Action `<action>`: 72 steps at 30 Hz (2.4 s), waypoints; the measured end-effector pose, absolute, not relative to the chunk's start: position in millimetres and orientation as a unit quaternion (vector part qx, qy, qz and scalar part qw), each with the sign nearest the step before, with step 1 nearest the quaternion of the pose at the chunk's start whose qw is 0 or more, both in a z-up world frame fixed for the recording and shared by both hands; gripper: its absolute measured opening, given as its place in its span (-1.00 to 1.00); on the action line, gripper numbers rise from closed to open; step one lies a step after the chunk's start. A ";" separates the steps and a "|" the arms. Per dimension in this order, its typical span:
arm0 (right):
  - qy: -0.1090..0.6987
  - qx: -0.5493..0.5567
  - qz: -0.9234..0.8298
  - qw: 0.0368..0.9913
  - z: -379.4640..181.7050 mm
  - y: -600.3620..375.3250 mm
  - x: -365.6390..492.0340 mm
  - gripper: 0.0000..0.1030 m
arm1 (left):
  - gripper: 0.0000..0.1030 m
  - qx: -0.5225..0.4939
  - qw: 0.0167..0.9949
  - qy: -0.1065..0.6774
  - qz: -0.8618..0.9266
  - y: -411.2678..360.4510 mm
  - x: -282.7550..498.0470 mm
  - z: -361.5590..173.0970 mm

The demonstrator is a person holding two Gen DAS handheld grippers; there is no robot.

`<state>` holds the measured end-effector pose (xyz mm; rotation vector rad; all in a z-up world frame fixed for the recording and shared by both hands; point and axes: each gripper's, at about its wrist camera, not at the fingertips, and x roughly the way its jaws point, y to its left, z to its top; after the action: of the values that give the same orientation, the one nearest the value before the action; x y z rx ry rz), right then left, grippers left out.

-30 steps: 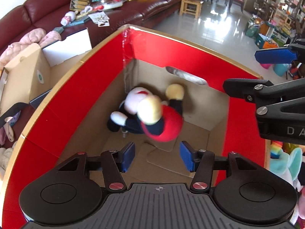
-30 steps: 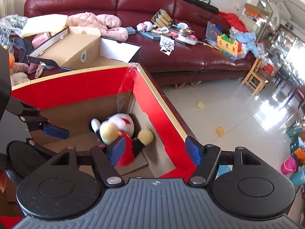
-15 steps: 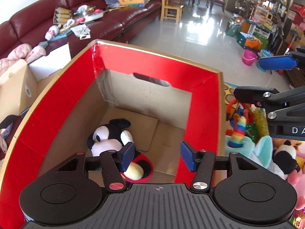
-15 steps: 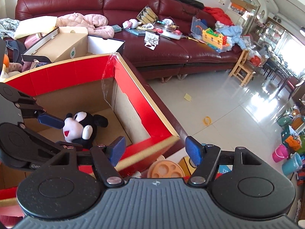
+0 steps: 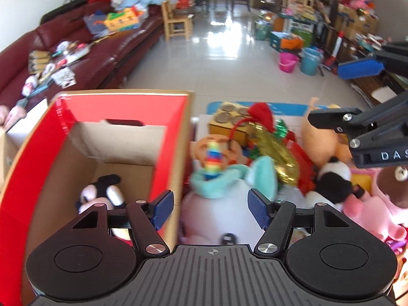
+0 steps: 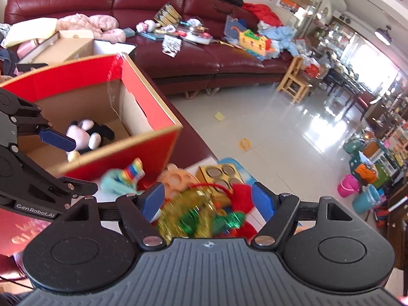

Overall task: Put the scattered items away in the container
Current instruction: 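Move both grippers back from the box to the plush pile, then grasp the brown bear in pink pig costume by its foot with the left gripper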

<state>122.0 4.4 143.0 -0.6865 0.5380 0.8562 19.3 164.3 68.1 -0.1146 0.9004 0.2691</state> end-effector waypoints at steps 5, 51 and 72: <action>0.273 -0.310 0.362 0.836 128.2 -35.2 127.2 0.68 | 0.50 -0.026 0.887 0.453 0.085 124.0 35.9 52.6; 0.412 -0.176 0.195 0.873 72.3 -263.1 105.5 0.73 | 0.69 0.083 0.862 0.496 -0.060 -3.3 83.5 -22.3; 0.478 -0.038 0.200 0.855 22.3 -286.0 109.1 0.49 | 0.19 0.046 0.850 0.495 -0.174 -58.7 60.1 -47.8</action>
<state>109.1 -286.0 22.3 -0.0794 1.0042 0.4196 60.1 -58.7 -47.8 0.0969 1.0433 -0.3672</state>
